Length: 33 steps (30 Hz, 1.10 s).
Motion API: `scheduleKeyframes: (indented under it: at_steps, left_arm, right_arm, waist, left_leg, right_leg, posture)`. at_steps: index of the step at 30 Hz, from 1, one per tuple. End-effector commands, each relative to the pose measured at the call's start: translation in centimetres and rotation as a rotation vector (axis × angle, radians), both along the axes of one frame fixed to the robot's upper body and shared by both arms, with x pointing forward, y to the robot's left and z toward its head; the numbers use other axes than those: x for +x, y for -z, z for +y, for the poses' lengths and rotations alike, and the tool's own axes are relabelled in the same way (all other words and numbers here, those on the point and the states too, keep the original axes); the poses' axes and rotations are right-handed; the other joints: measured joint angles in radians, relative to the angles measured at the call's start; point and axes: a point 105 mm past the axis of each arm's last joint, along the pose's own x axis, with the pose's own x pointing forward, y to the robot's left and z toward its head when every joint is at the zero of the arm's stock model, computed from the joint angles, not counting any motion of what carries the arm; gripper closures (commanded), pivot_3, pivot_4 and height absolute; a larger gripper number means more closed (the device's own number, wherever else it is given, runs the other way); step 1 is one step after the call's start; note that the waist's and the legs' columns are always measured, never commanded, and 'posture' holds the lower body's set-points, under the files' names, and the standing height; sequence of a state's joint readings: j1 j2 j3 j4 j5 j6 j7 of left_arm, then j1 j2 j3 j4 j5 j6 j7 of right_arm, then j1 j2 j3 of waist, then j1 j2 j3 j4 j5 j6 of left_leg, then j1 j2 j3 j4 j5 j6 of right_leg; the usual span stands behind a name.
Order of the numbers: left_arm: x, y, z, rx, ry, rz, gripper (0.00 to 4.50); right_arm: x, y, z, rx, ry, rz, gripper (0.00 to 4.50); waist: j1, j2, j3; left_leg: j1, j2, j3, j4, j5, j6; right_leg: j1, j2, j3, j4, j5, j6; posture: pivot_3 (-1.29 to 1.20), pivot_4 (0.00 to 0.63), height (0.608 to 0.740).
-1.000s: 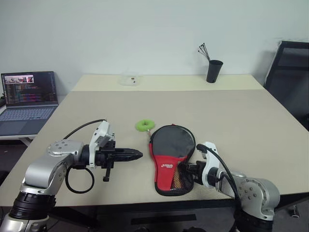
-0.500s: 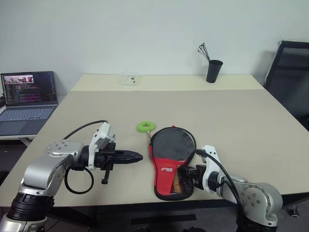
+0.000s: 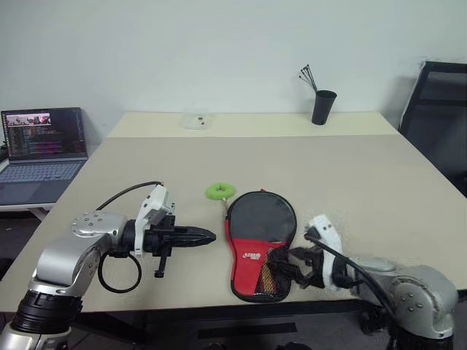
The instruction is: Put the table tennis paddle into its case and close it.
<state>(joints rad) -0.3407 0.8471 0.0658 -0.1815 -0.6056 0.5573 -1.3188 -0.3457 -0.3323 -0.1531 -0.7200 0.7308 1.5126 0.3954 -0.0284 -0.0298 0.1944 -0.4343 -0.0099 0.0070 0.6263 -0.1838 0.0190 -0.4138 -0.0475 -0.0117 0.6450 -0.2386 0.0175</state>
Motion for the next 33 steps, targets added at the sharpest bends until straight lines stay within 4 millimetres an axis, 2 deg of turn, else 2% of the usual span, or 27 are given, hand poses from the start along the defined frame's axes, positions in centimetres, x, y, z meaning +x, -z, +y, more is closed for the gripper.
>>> scheduleKeyframes:
  at_steps: [1, 4, 9, 15, 18, 29, 33]
  left_arm:
    - [0.7, -0.9, 0.0, -0.015, -0.036, -0.067, 4.50]
    - [2.1, -1.1, 0.2, -0.037, -0.116, -0.089, 4.50]
    - [3.4, -1.1, 0.9, -0.032, -0.194, -0.118, 4.50]
    - [5.2, -0.4, 2.4, 0.022, -0.316, -0.138, 4.50]
    - [6.9, -0.4, 3.0, 0.038, -0.398, -0.185, 3.93]
    - [13.3, -0.7, 2.9, -0.003, -0.601, -0.198, 0.04]
    - [15.4, 0.1, 2.6, 0.002, -0.651, -0.142, 0.04]
  right_arm:
    - [0.5, -3.7, 0.7, 0.089, -0.094, -0.162, 0.05]
    - [1.6, -5.1, 1.8, 0.120, -0.145, -0.227, 0.05]
    - [3.1, -3.8, 3.9, 0.111, -0.200, -0.217, 0.05]
    - [4.5, -2.6, 5.2, 0.096, -0.186, -0.229, 0.05]
    - [4.7, -2.1, 5.8, 0.098, -0.177, -0.226, 0.00]
    - [4.9, -1.4, 7.2, 0.108, -0.161, -0.223, 0.00]
    - [5.1, -1.4, 7.3, 0.109, -0.142, -0.223, 0.00]
  waist:
    - [0.001, 0.000, 0.000]
    - [0.002, 0.000, 0.000]
    - [0.001, 0.000, 0.000]
    - [0.002, 0.000, 0.000]
    - [0.003, 0.000, 0.000]
    - [0.012, -0.001, 0.000]
    - [0.018, -0.001, 0.000]
  left_leg:
    - [0.000, 0.000, 0.000, 0.000, 0.000, 0.000]
    - [0.000, 0.001, -0.001, 0.000, 0.000, 0.000]
    - [0.000, 0.001, 0.000, 0.000, 0.000, 0.000]
    - [0.000, 0.001, 0.001, 0.000, 0.000, 0.000]
    - [0.000, 0.001, 0.000, 0.001, 0.000, 0.000]
    - [0.000, 0.001, 0.000, 0.002, 0.000, 0.000]
    - [0.000, 0.001, 0.001, 0.003, 0.000, 0.000]
  right_leg:
    - [0.000, 0.000, 0.000, 0.000, 0.000, 0.000]
    - [0.000, 0.001, -0.001, 0.001, 0.000, 0.000]
    - [0.000, 0.002, -0.001, 0.001, 0.001, 0.001]
    - [0.000, 0.002, 0.000, 0.001, 0.003, 0.004]
    - [0.000, 0.002, 0.000, 0.002, 0.003, 0.004]
    - [0.000, 0.002, -0.001, 0.003, 0.006, 0.003]
    - [0.000, 0.003, -0.001, 0.003, 0.006, 0.005]
  posture:
    - [0.00, 0.150, 0.740]
    - [0.00, 0.150, 0.740]
    - [0.00, 0.150, 0.740]
    - [0.00, 0.150, 0.740]
    - [0.00, 0.150, 0.740]
    - [0.00, 0.150, 0.740]
    - [0.00, 0.150, 0.740]
